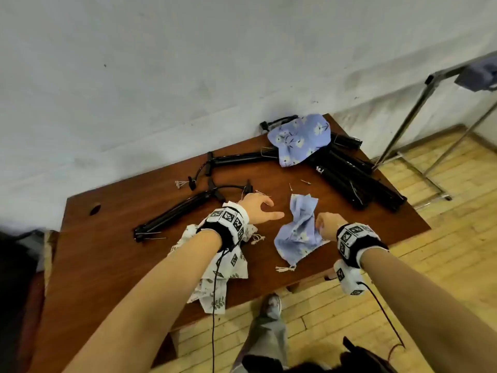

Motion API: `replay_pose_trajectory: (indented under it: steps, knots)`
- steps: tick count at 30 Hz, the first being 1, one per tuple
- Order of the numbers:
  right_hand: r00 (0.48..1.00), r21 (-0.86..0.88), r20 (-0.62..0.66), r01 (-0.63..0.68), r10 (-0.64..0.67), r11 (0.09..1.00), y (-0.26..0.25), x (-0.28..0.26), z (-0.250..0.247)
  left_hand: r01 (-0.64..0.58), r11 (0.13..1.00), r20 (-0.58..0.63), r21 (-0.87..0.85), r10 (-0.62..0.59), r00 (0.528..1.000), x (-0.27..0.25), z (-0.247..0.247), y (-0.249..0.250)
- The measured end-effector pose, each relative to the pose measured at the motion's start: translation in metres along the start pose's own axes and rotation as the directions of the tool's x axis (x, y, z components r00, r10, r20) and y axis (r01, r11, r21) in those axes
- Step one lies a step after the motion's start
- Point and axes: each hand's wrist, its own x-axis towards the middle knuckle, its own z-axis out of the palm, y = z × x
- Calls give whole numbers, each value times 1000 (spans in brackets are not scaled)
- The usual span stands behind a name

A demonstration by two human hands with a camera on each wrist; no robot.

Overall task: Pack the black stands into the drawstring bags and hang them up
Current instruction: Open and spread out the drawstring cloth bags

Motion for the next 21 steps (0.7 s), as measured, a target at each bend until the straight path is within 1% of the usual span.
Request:
replay_pose_trajectory:
  steps: [1, 2, 4, 6, 8, 11, 14, 17, 19, 21]
  knots:
    - [999, -22, 28, -37, 38, 999, 3, 5, 8, 16, 1000, 41, -24, -15, 999, 7, 0, -4]
    - [997, -43, 44, -55, 57, 998, 8, 8, 12, 26, 999, 55, -28, -24, 998, 15, 0, -10]
    - [997, -77, 22, -75, 77, 994, 21, 19, 36, 52, 998, 90, -33, -48, 995, 30, 5, -26]
    - [996, -104, 0, -90, 90, 990, 29, 31, 52, 76, 997, 100, -34, -72, 992, 49, 4, -36]
    - [996, -221, -55, -78, 67, 972, 28, 35, 62, 74, 997, 116, -10, -72, 991, 65, 5, -44]
    - [994, -398, -112, -57, 13, 916, 24, 39, 67, 52, 997, 166, 50, -59, 984, 82, 7, -45]
    - [989, -482, -124, 13, -83, 876, 22, 49, 61, 13, 993, 221, 118, -39, 975, 95, 6, -46]
    - [986, -464, -80, 94, -147, 881, 20, 54, 46, -24, 980, 255, 199, -28, 966, 108, -6, -48]
    - [988, -374, -73, 101, -138, 922, 16, 59, 32, -37, 969, 248, 245, -25, 969, 117, -20, -50]
    - [993, -299, -59, 80, -102, 951, 11, 62, 18, -44, 963, 215, 265, -15, 977, 129, -36, -54]
